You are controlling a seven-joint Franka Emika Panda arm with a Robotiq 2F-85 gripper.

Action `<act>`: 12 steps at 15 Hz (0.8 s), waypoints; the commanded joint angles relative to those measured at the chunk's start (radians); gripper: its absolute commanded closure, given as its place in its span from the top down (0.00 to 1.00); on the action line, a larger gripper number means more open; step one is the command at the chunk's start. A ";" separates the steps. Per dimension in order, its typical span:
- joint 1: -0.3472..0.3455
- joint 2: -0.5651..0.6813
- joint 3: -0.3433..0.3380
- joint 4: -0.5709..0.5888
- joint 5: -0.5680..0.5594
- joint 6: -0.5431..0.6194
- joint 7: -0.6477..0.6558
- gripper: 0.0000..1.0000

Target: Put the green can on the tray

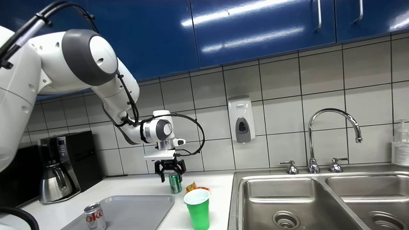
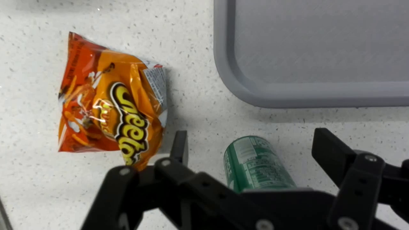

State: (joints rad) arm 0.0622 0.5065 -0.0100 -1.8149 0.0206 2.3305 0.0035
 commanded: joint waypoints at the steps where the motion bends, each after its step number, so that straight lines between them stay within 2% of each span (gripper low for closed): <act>1: 0.007 0.068 -0.006 0.099 -0.030 -0.024 0.052 1.00; 12: 0.017 0.170 -0.004 0.231 -0.024 -0.040 0.070 1.00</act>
State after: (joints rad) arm 0.0693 0.6472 -0.0108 -1.6403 0.0199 2.3267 0.0354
